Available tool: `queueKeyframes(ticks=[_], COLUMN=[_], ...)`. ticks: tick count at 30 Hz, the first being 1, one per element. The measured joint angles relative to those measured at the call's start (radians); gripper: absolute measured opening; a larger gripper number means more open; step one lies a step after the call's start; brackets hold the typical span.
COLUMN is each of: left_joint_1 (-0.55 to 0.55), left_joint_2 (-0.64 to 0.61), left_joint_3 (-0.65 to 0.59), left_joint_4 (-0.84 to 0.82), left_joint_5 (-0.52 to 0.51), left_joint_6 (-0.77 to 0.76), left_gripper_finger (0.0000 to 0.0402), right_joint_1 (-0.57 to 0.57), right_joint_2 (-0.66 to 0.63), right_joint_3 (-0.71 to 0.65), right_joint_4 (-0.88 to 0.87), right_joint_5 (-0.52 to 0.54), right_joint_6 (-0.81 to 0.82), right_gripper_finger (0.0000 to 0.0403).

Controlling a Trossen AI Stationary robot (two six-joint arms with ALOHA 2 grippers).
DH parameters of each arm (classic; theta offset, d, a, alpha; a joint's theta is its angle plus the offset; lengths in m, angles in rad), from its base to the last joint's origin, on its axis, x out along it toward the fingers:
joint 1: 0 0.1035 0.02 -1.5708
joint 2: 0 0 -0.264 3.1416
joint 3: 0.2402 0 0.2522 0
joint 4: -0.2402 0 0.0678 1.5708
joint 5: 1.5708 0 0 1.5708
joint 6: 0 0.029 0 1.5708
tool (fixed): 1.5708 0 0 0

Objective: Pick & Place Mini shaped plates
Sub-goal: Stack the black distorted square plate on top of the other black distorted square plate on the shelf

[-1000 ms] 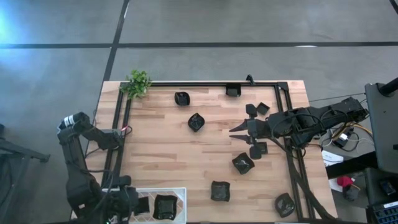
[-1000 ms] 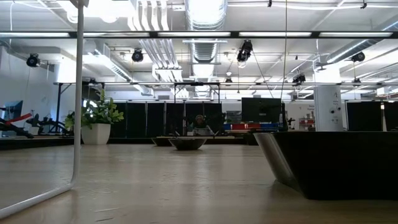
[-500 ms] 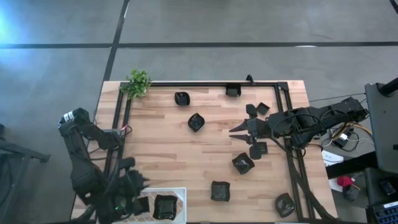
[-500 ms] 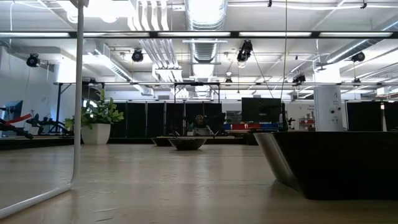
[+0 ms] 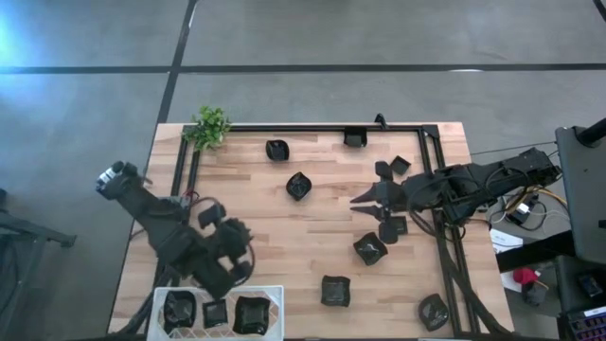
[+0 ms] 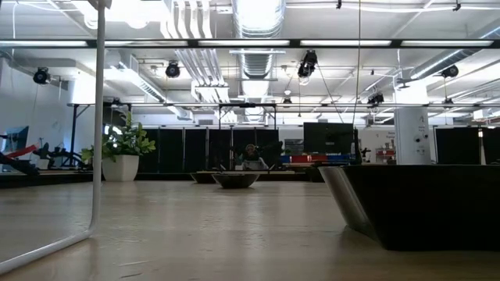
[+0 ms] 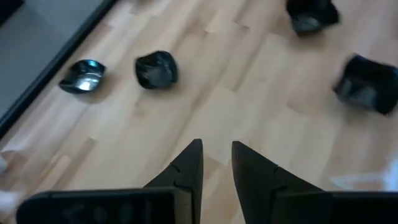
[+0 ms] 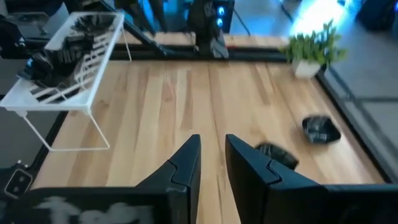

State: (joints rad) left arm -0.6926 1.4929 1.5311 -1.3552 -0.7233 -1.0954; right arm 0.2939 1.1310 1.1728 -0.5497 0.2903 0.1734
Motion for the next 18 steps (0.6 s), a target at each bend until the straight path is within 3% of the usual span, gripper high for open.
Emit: queueKeyframes(ticks=[12,18], left_joint_1=[0.085,0.085], left_joint_2=[0.001,0.001], left_joint_3=[0.000,0.000], left_joint_4=[0.001,0.002], left_joint_5=[-0.082,-0.090], left_joint_6=[0.013,0.013], left_gripper_finger=[0.0078,0.0078], right_joint_1=[-0.001,0.000], right_joint_2=[0.000,0.000], right_joint_3=[-0.038,-0.116], right_joint_4=[-0.332,-0.400], right_joint_5=[0.027,0.026], right_joint_6=[0.358,0.524], right_gripper_finger=[0.0069,0.0079])
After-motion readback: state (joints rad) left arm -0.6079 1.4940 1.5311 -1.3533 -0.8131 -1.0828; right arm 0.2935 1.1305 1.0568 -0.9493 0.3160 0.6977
